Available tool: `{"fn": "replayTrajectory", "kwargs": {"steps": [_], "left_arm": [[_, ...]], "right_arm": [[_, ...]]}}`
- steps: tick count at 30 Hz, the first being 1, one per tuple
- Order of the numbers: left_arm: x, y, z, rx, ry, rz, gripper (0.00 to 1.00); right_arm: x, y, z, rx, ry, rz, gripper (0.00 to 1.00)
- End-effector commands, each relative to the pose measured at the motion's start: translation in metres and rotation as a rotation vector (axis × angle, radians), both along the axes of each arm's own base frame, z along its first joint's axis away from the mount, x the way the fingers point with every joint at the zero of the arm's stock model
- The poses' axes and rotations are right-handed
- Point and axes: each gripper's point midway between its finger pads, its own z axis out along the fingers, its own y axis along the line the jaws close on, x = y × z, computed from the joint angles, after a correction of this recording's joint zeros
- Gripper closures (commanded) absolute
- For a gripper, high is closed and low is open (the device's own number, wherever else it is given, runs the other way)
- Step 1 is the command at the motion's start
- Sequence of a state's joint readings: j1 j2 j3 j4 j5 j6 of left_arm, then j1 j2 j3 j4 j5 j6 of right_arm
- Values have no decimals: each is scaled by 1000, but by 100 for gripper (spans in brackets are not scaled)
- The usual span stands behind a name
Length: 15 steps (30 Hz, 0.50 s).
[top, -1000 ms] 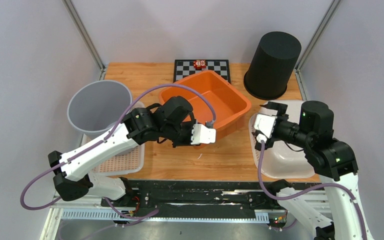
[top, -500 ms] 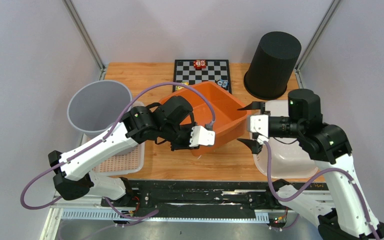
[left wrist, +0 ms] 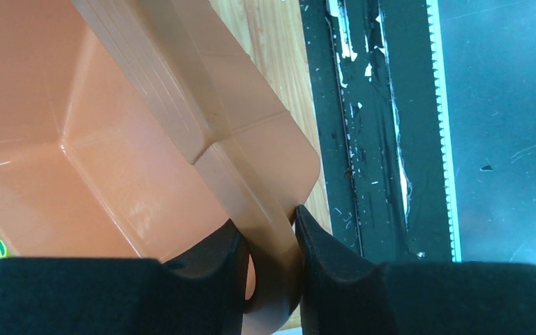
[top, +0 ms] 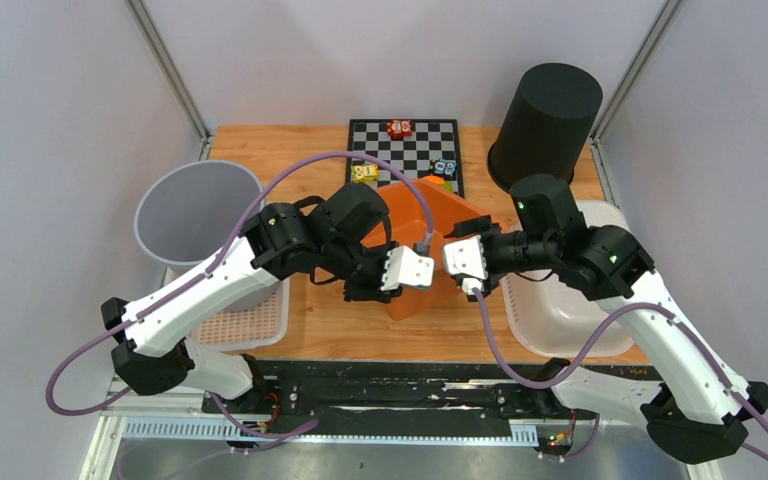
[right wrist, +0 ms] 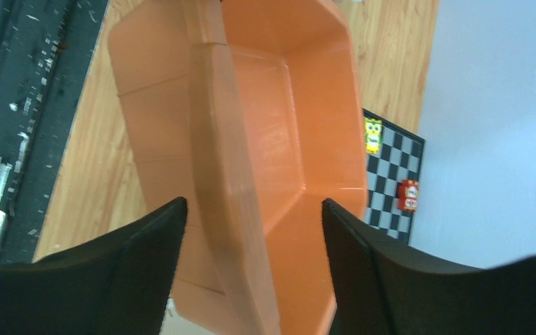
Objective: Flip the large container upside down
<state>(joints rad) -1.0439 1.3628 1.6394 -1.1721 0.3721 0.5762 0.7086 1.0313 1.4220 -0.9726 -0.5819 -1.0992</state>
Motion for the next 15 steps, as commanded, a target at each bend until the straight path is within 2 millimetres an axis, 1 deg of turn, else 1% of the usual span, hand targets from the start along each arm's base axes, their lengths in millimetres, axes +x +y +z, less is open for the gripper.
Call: {"fn": "replayTrajectory", "kwargs": {"steps": [1,5,9,10,12,13,15], "left_arm": [[2,-12,28,-95,-62,-50,100],[0,-14,30,-99,-54,-60,100],[-2,-14,35,-108,-50,-68,100],[-2,-14,35,-109,-50,-70,100],[-3,-14,36,-110,-51,-72,100],[-2,-14,36,-109,-53,-73,100],[-1,-13,36,-106,-58,-68,100]], "right_arm": [[5,0,0,-30,-65,-25,37],[4,2,-4,-56,-84,-18,57],[-2,3,-14,-73,-78,6,73],[-3,4,-17,-78,-78,8,79],[-3,5,-20,-72,-85,8,95],[-3,6,-17,-60,-84,2,97],[-5,6,-10,-32,-78,-4,97]]}}
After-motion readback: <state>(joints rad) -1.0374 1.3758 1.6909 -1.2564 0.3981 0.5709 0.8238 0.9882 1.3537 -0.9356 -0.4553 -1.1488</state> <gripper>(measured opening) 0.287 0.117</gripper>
